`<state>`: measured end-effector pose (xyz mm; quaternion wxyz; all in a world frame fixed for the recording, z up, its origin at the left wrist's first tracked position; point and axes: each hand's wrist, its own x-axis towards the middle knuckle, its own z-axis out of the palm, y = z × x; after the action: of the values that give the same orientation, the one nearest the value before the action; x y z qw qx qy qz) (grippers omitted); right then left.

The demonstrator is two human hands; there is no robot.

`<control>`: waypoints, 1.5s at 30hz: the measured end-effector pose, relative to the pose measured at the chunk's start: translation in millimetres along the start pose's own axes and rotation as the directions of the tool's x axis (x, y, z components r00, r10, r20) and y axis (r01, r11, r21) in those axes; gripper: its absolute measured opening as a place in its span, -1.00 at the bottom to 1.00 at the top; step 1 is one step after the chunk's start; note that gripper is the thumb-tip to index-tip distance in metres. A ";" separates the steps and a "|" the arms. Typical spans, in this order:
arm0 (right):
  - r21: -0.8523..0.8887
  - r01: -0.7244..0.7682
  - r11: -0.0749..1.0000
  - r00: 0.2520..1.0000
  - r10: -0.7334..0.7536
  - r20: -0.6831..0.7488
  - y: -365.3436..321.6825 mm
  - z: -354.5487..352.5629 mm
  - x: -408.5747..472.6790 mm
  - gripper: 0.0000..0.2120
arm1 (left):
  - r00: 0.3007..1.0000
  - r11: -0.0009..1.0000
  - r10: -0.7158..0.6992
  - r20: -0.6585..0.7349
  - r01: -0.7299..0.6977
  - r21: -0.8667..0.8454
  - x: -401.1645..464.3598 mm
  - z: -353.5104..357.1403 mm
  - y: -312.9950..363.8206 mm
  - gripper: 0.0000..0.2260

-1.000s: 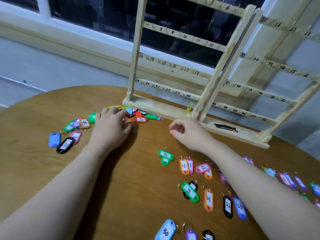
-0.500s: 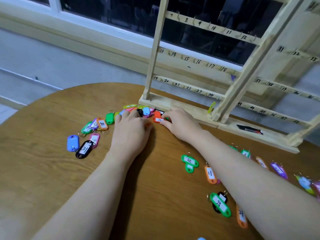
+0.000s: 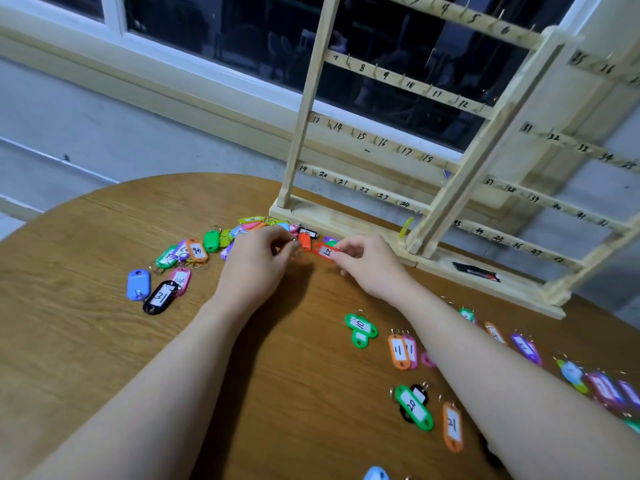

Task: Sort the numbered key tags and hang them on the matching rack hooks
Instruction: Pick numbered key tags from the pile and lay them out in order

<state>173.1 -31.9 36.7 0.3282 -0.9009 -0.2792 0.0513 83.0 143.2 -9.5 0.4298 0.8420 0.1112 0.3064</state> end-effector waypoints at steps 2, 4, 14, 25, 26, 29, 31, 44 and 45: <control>0.037 -0.041 0.998 0.999 0.040 0.025 1.6 -5.2 -6.9 -0.88 | 0.998 0.994 -0.057 -0.013 0.055 -0.092 0.5 -0.4 1.7 -0.86; 0.066 -0.063 0.996 0.997 0.060 0.042 3.3 -8.5 -12.8 -0.86 | 0.995 0.983 -0.095 0.025 0.098 -0.156 0.8 -0.6 2.8 -0.86; 0.064 -0.127 0.990 0.989 0.122 0.079 0.3 -19.0 -32.0 -0.83 | 0.981 0.968 -0.101 0.166 0.136 -0.213 0.9 -4.4 3.5 -0.90; 0.131 -0.136 0.982 0.989 0.128 0.068 8.6 -34.5 -46.8 -0.80 | 0.986 0.963 -0.093 0.135 0.123 -0.240 -3.6 -0.7 13.8 -0.89; 0.133 -0.137 0.982 0.990 0.131 0.058 10.7 -37.8 -49.8 -0.80 | 0.986 0.963 -0.087 0.144 0.120 -0.243 -5.0 0.7 16.2 -0.89; 0.134 -0.140 0.981 0.990 0.139 0.015 17.3 -48.1 -62.0 -0.79 | 0.984 0.959 -0.051 0.172 0.096 -0.266 -14.2 7.1 29.4 -0.89; 0.132 -0.143 0.981 0.989 0.147 -0.023 24.2 -55.1 -73.3 -0.79 | 0.981 0.966 -0.006 0.196 0.057 -0.252 -25.3 13.3 40.5 -0.90; 0.148 -0.188 0.971 0.971 0.206 -0.118 67.8 -141.0 -215.6 -0.81 | 0.912 0.974 0.110 0.396 -0.019 -0.226 -87.4 33.1 106.8 -0.91; 0.134 -0.188 0.973 0.971 0.204 -0.124 72.4 -147.9 -226.3 -0.81 | 0.905 0.974 0.124 0.407 -0.032 -0.226 -90.5 36.2 113.9 -0.91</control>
<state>58.0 -282.0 86.5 0.3941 -0.9039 -0.1618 0.0382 25.2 9.6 26.6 0.5190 0.8406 -0.0511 0.1463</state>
